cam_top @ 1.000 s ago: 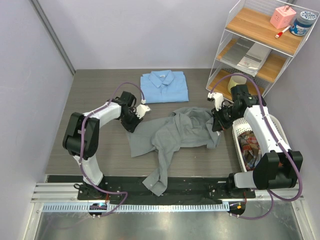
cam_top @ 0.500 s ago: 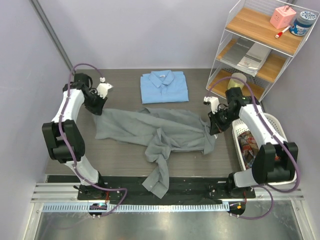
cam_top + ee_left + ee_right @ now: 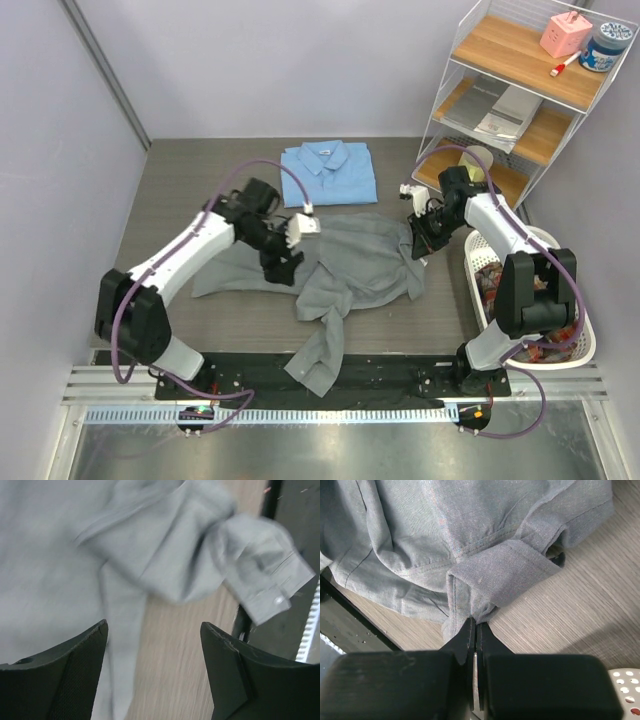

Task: Fold and stack the long sleeve shirts
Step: Flatten the shirt out

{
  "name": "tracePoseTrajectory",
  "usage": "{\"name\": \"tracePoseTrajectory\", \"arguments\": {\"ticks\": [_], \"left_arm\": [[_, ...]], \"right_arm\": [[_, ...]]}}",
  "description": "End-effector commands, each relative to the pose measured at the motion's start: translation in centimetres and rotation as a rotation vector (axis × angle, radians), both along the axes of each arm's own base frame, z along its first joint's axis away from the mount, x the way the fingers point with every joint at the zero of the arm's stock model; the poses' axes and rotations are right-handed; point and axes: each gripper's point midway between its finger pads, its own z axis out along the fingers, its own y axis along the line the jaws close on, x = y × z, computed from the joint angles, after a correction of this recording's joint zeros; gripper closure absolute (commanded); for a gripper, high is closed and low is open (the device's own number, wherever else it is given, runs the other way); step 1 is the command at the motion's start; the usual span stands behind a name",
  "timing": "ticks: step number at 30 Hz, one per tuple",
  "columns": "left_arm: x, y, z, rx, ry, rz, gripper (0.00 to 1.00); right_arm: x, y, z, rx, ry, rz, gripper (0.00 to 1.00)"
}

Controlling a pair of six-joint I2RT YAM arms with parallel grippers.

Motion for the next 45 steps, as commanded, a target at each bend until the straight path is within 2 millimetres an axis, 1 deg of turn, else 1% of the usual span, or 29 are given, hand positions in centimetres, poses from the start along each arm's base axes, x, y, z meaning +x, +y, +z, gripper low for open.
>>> {"name": "tracePoseTrajectory", "arguments": {"ticks": [1, 3, 4, 6, 8, 12, 15, 18, 21, 22, 24, 25, 26, 27, 30, 31, 32, 33, 34, 36, 37, 38, 39, 40, 41, 42, 43, 44, 45], "left_arm": [[-1.0, -7.1, -1.7, -0.073, -0.009, -0.095, 0.23], [-0.9, -9.0, -2.8, -0.074, -0.034, -0.152, 0.22], [-1.4, -9.9, -3.1, -0.081, -0.067, -0.234, 0.22], [-1.0, -11.1, -3.8, -0.086, -0.092, -0.3, 0.22], [-0.2, -12.1, -3.4, -0.124, -0.15, -0.363, 0.22], [0.4, -13.0, -3.6, -0.153, -0.244, -0.465, 0.2], [0.7, -13.5, -4.8, -0.125, -0.281, -0.512, 0.21], [0.3, -13.9, -6.0, -0.113, -0.264, -0.536, 0.23], [-1.1, -13.9, -7.0, -0.099, -0.25, -0.584, 0.26], [-2.0, -14.1, -7.2, -0.099, -0.241, -0.609, 0.28], [-3.5, -13.4, -7.3, -0.078, -0.206, -0.658, 0.58], [-4.3, -13.7, -6.5, -0.08, -0.198, -0.687, 0.73], [-5.7, -12.6, -6.0, -0.056, -0.136, -0.702, 0.93], [-6.9, -12.7, -4.2, -0.084, -0.138, -0.729, 0.98], [-11.9, -13.0, 1.4, -0.202, -0.106, -0.813, 1.0], [-13.3, -13.4, 2.7, -0.241, -0.096, -0.843, 1.0], [-14.9, -13.3, 3.1, -0.245, -0.071, -0.877, 1.0], [-17.4, -13.7, 3.4, -0.253, -0.057, -0.955, 1.0], [-18.6, -13.9, 3.4, -0.252, -0.038, -0.981, 1.0], [-20.8, -15.6, 3.5, -0.303, -0.045, -1.026, 1.0], [-20.3, -16.8, 3.0, -0.297, -0.091, -0.999, 0.96], [-19.7, -17.8, 2.7, -0.28, -0.099, -0.926, 0.79], [-18.6, -18.3, 2.4, -0.273, -0.114, -0.879, 0.67], [-17.5, -17.9, 1.6, -0.252, -0.12, -0.886, 0.53], [-14.9, -17.2, 1.3, -0.229, -0.138, -0.828, 0.41], [-13.4, -16.9, 1.2, -0.223, -0.152, -0.805, 0.29], [-12.0, -16.3, 0.5, -0.204, -0.162, -0.817, 0.01], [-9.5, -15.4, 0.1, -0.174, -0.176, -0.77, 0.0], [-8.0, -15.5, 0.5, -0.165, -0.207, -0.765, 0.0]], "right_arm": [[1.5, 0.1, 0.9, -0.004, -0.046, 0.008, 0.99], [1.4, 0.1, 0.9, -0.003, -0.045, 0.008, 0.99], [1.3, 0.2, 0.8, 0.004, -0.04, 0.007, 0.99], [1.1, 0.5, 0.8, 0.013, -0.031, 0.006, 0.99], [1.1, 0.5, 0.8, 0.012, -0.031, 0.007, 0.99], [0.9, 0.5, 0.7, 0.006, -0.031, 0.02, 0.99], [1.1, 0.4, 0.6, 0.007, -0.032, 0.021, 0.99], [1.3, 0.4, 0.6, 0.005, -0.041, 0.019, 0.99], [1.5, 0.4, 0.6, 0.004, -0.045, 0.02, 0.99], [1.6, 0.5, 0.6, 0.004, -0.048, 0.022, 0.99], [1.7, 0.4, 0.8, -0.001, -0.058, 0.024, 0.99], [1.8, 0.3, 0.7, -0.004, -0.058, 0.022, 0.99], [1.8, 0.3, 0.8, -0.008, -0.062, 0.024, 0.99], [2.0, 0.3, 1.0, -0.01, -0.072, 0.026, 0.99], [2.5, 0.0, 0.9, -0.021, -0.081, 0.013, 0.99], [2.7, 0.0, 0.8, -0.028, -0.082, 0.011, 0.99], [3.0, -0.2, 0.8, -0.032, -0.088, 0.005, 0.99], [3.0, -0.1, 0.7, -0.033, -0.085, 0.004, 0.99], [3.1, -0.2, 0.6, -0.034, -0.086, 0.002, 0.99], [3.2, -0.2, 0.3, -0.036, -0.086, -0.004, 0.99], [3.2, -0.1, 0.3, -0.03, -0.083, -0.004, 0.99], [3.2, 0.0, 0.5, -0.029, -0.082, -0.002, 0.99], [3.2, -0.1, 0.8, -0.028, -0.087, -0.003, 0.99], [3.0, -0.1, 0.9, -0.031, -0.09, 0.008, 0.99], [2.6, -0.1, 0.9, -0.031, -0.082, 0.014, 0.99], [2.4, -0.3, 0.9, -0.032, -0.08, 0.018, 0.99], [2.0, -0.3, 1.0, -0.033, -0.078, 0.035, 0.99], [1.7, -0.2, 0.9, -0.031, -0.072, 0.042, 0.99], [1.5, -0.2, 0.9, -0.031, -0.07, 0.048, 0.99]]}}
